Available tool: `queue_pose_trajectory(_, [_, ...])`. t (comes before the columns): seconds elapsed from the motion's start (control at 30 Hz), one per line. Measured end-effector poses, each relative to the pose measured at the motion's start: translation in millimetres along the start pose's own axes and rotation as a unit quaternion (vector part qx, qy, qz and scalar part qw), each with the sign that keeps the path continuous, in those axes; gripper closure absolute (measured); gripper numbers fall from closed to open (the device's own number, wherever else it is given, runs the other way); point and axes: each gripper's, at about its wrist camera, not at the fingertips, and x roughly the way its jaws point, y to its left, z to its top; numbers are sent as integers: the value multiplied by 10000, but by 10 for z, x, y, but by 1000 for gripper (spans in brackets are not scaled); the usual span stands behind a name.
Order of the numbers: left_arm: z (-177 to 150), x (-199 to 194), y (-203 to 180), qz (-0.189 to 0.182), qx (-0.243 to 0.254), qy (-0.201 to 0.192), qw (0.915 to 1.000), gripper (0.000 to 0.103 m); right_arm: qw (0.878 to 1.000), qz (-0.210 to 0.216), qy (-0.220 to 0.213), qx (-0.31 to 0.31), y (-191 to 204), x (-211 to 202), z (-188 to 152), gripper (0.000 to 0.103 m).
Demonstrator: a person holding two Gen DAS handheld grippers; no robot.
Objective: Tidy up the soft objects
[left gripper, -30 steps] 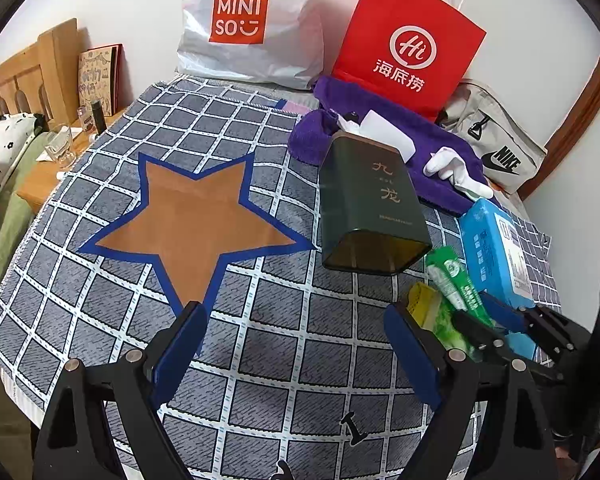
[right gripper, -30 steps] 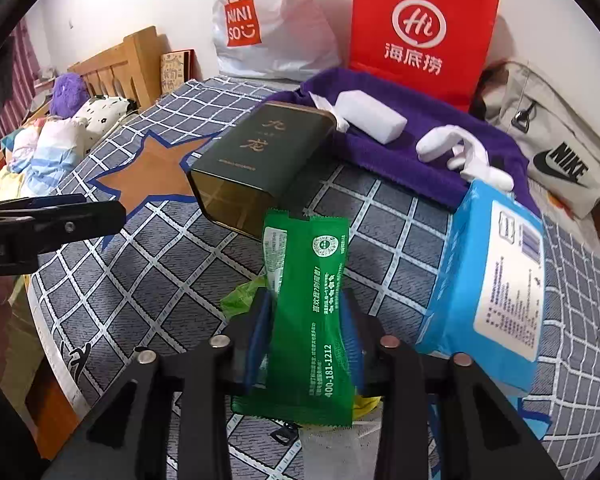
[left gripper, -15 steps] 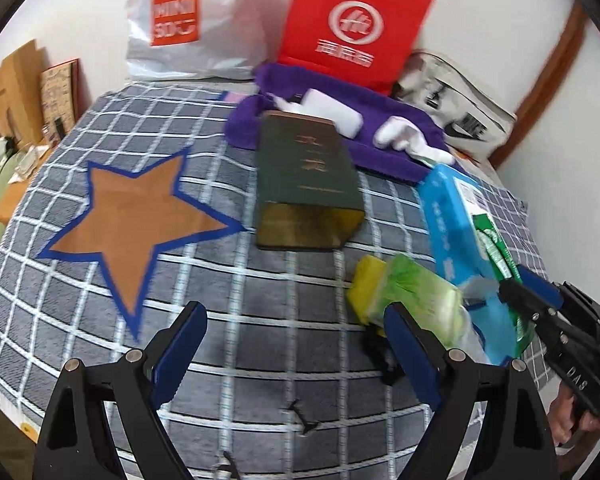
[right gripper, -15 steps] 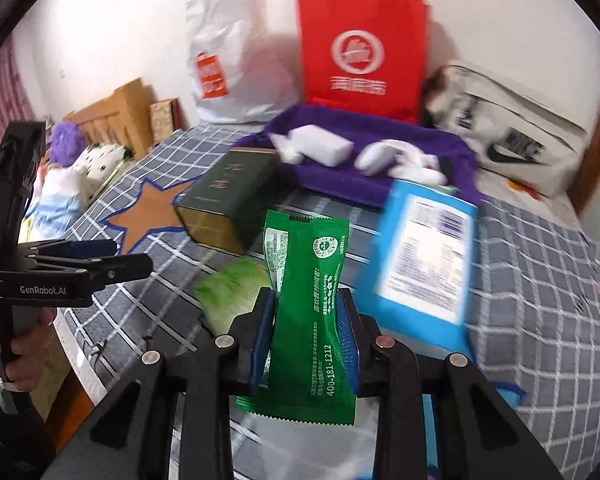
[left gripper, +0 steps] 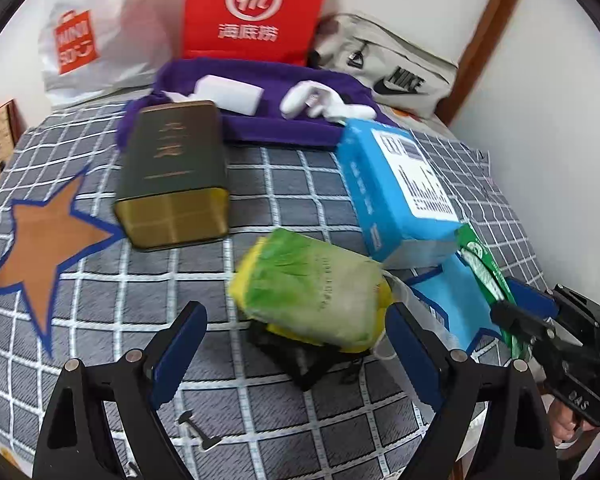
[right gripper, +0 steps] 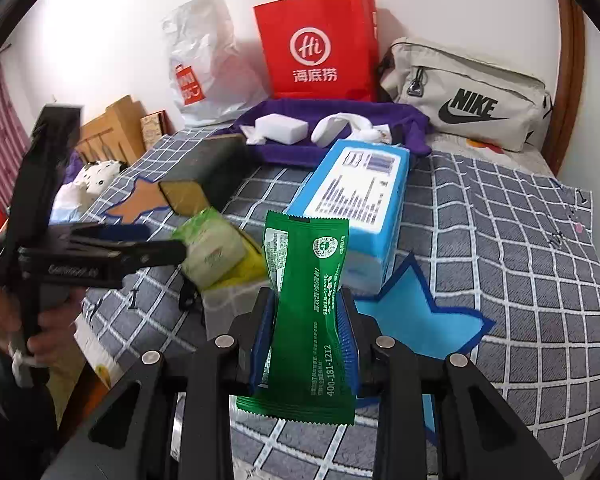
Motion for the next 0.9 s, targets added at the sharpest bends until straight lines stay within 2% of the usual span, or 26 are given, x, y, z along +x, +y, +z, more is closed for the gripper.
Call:
queue_pose_trajectory(0.27, [28, 229, -132, 127, 317, 146, 9993, 12, 9994, 157, 288, 88, -92, 154, -190, 72])
queue_pose_trajectory(0.43, [39, 377, -120, 267, 319, 244, 9988, 12, 9987, 167, 464, 119, -114, 277, -240, 72])
queue_pose_trajectory(0.53, [51, 367, -66, 169, 171, 151, 9996, 18, 9983, 176, 536, 159, -115, 348, -234, 71])
queue_pose_trajectory(0.57, [54, 359, -31, 151, 90, 135, 9998, 28, 9982, 171, 554, 166, -114, 362, -229, 72])
queue_pose_trajectory(0.73, [33, 285, 185, -182, -361, 91, 9991, 29, 9977, 97, 652, 143, -100, 431, -210, 72])
queue_pose_trajectory(0.9, [-12, 176, 313, -206, -608, -78, 9979, 29, 9976, 62, 671, 144, -74, 449, -207, 72])
